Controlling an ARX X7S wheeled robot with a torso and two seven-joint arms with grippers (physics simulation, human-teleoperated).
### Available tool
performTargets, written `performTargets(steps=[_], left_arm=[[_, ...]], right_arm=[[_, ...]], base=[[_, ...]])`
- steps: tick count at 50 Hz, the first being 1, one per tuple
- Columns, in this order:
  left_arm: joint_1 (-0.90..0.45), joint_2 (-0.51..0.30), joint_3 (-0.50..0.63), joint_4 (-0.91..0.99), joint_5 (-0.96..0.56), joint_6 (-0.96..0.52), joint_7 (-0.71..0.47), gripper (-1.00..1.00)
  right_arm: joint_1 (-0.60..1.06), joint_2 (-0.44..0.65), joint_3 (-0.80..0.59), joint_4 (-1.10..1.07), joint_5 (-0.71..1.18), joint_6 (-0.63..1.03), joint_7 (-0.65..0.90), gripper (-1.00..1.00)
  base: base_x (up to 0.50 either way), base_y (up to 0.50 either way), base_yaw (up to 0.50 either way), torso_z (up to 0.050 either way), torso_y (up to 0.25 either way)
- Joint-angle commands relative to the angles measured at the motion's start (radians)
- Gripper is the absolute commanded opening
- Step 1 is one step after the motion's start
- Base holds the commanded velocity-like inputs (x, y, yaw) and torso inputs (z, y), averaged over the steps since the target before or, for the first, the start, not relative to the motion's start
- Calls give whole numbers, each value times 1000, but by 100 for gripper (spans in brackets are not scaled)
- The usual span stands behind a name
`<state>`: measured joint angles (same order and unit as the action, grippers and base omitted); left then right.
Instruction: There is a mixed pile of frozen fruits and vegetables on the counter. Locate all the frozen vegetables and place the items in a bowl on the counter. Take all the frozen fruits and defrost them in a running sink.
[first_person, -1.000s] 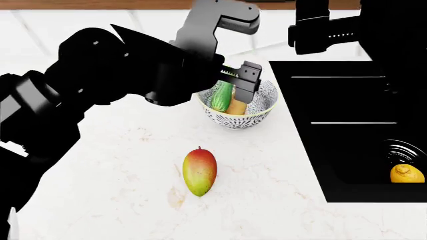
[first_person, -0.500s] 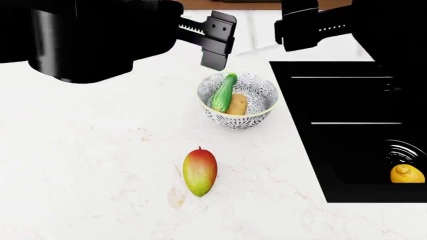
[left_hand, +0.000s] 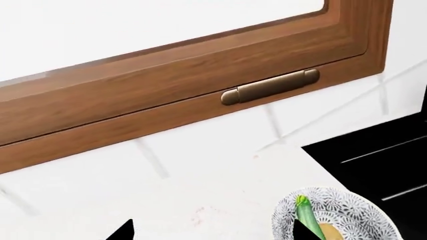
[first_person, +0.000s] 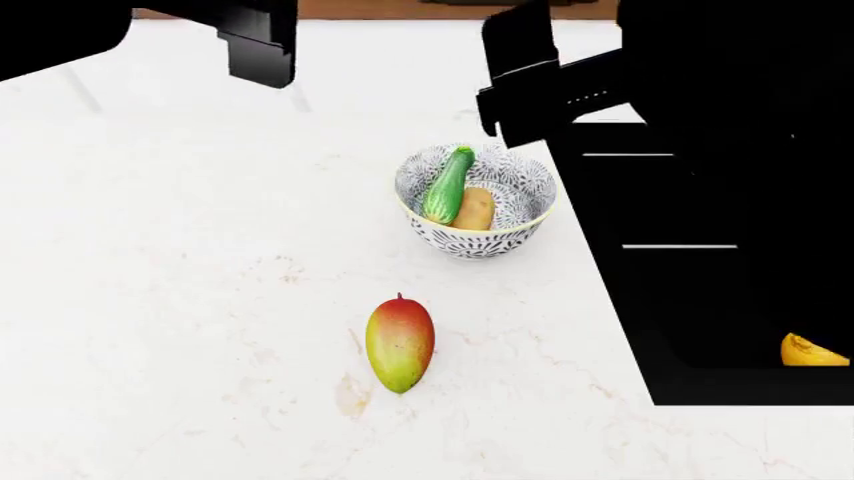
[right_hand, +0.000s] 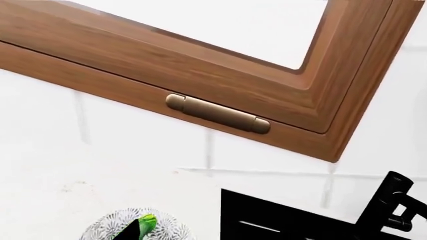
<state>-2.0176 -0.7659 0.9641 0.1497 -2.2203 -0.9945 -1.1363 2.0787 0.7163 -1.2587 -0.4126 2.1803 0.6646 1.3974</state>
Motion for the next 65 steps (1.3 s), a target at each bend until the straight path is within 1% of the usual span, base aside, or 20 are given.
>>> performTargets(steps=[1,15,23,28,33,47,56,65], left_arm=[[-39,-110,-33,61,-43,-18,-43,100],[-59,-190,-64,99,-75,-21,-61,100],[-80,-221,-73,114,-107,-27,-81,100],[-76,-227,-76,117,-105,-28,-78,100],[-85,-228,-76,116,-117,-31,-86,100],[-89,-238,-82,116,-128,-38,-86,100],[-85,-243,-85,119,-131,-41,-85,100],[-78,-253,-89,127,-133,-40,-85,100]], right_arm=[[-36,-29,7,-41,31,-42,-3,100],[-62,-33,40,-167,155,-164,75,100],[-134,-60,59,-238,175,-270,68,100],[-197,-81,57,-275,170,-344,73,100],[-222,-111,55,-310,187,-402,97,100],[-269,-229,-14,-353,163,-503,138,100],[-285,-232,-67,-354,133,-530,142,100],[-333,-264,-115,-360,107,-556,121,100]], base=[[0,0,0,0,0],[0,0,0,0,0],[0,0,0,0,0],[0,0,0,0,0],[0,0,0,0,0],[0,0,0,0,0],[0,0,0,0,0],[0,0,0,0,0]])
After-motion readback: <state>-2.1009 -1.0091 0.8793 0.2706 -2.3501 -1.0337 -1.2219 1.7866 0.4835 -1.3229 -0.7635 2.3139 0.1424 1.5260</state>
